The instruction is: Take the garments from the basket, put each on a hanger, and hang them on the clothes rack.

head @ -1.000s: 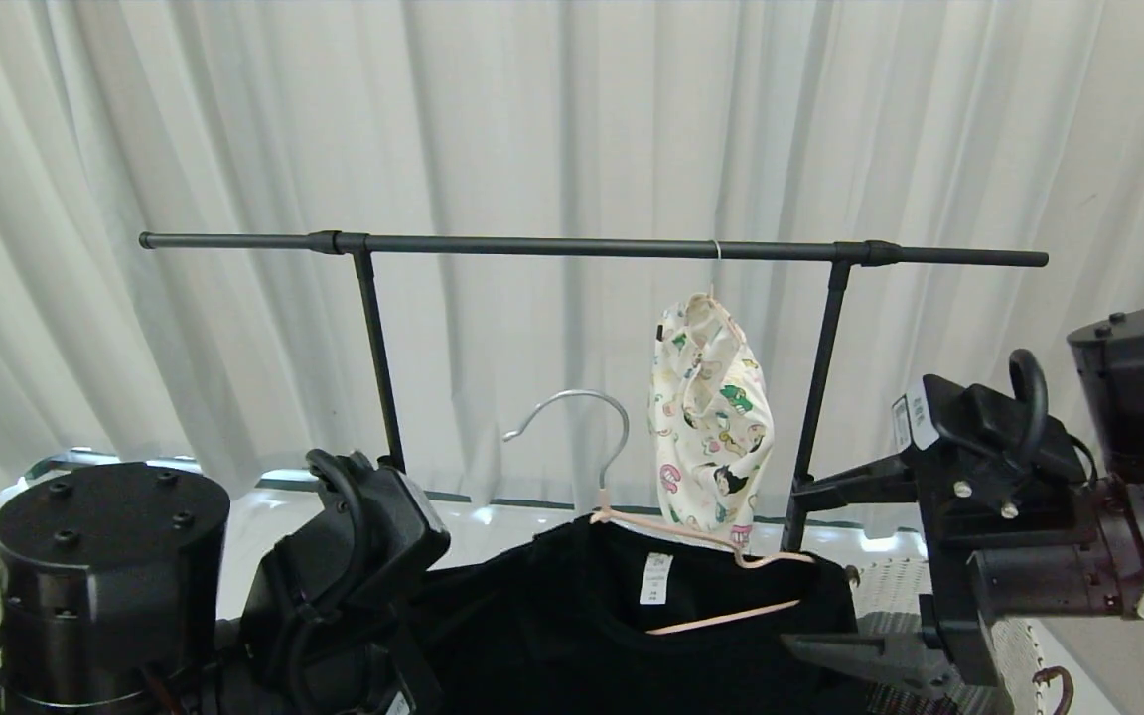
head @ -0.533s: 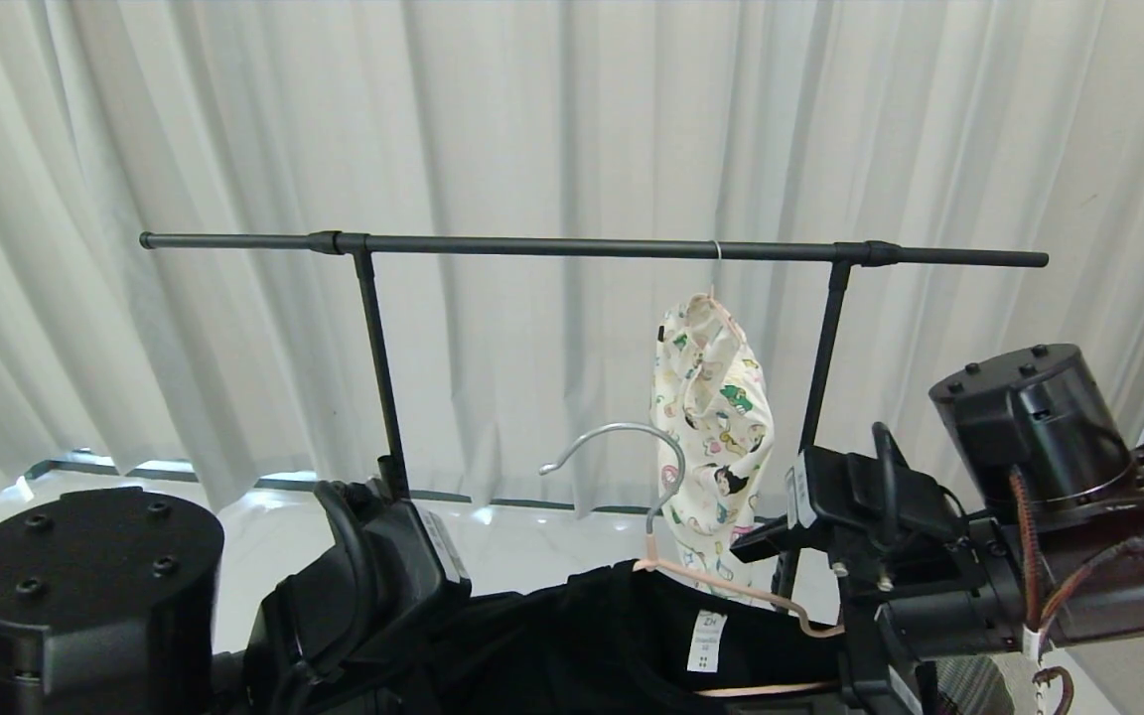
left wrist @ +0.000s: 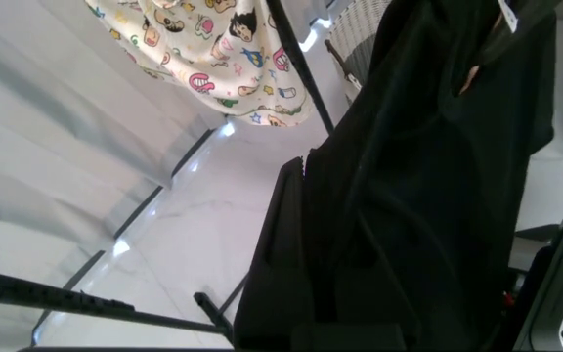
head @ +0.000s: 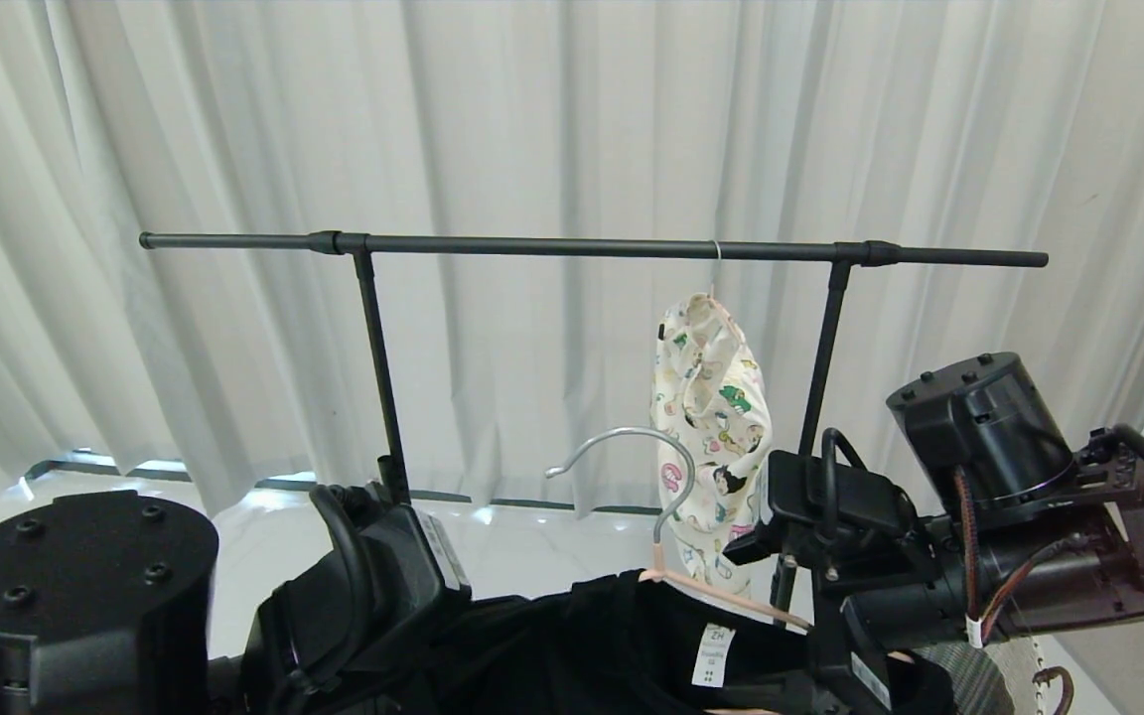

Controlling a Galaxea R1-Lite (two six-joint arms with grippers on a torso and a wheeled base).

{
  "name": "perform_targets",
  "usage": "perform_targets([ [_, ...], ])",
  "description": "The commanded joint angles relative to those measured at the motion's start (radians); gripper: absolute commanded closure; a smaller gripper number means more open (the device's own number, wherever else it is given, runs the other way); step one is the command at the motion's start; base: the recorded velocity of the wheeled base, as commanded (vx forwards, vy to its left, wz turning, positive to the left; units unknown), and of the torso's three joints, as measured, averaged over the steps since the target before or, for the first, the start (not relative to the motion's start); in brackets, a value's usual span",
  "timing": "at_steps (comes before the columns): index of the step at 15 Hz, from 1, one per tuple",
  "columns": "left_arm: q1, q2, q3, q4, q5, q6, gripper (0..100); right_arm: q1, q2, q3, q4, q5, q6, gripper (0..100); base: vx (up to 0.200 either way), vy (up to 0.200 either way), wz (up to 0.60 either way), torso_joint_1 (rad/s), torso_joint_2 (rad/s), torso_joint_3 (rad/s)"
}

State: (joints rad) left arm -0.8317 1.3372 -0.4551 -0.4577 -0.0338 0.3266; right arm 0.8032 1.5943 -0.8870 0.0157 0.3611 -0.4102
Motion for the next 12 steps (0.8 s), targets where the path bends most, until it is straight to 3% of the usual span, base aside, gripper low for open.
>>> perform_targets([
  [1,0.000,0.000,0.001,-0.001,0.000,0.000,100,0.001,0.001,-0.003,-0.002,-0.001,-0.001,100,0.000,0.000,0.00,0.000,0.00,0.000],
  [7,-0.014,0.003,0.000,0.001,0.002,0.002,100,0.004,-0.027,-0.013,-0.005,0.001,-0.009,100,0.000,0.000,0.00,0.000,0.00,0.000],
  [9,-0.027,0.007,0.000,-0.001,0.003,0.000,100,0.004,-0.037,-0.012,-0.005,0.004,-0.056,100,0.000,0.000,0.00,0.000,0.00,0.000],
  [10,-0.027,0.007,0.001,-0.001,0.003,0.000,0,0.002,-0.045,-0.009,-0.005,0.009,-0.091,100,0.000,0.000,0.00,0.000,0.00,0.000],
  [12,-0.024,0.003,0.007,-0.001,0.011,0.000,0,-0.010,-0.062,-0.007,-0.005,0.021,-0.159,100,0.000,0.000,0.00,0.000,0.00,0.000],
])
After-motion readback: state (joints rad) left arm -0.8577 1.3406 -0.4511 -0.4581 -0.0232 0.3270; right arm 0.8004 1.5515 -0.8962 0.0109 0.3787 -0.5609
